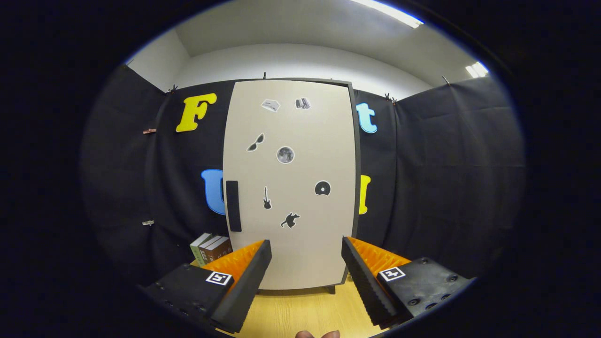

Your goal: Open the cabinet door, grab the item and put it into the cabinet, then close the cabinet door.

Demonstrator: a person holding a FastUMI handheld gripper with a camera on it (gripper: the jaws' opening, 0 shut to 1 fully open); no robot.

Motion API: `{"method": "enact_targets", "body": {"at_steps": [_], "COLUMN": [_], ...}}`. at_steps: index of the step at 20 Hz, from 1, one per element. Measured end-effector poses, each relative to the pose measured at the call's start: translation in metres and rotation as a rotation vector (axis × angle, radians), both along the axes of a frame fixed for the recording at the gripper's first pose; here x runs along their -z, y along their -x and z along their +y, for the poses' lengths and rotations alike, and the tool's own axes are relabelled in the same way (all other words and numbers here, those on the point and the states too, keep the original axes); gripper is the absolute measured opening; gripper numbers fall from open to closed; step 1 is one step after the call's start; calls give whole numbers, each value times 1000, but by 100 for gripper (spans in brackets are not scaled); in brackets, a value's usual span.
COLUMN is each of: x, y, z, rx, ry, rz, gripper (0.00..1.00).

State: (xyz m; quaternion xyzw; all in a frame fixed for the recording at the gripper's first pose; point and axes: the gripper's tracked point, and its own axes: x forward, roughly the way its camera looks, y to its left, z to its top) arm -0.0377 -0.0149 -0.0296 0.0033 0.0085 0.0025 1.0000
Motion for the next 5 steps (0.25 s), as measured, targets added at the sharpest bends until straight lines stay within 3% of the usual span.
{"method": "enact_targets", "body": {"at_steps": [5], "x": [-2], "y": [-7], "z": [-5], "rx": [-3], "ry": [5], "rz": [-5], "gripper": [97]}}
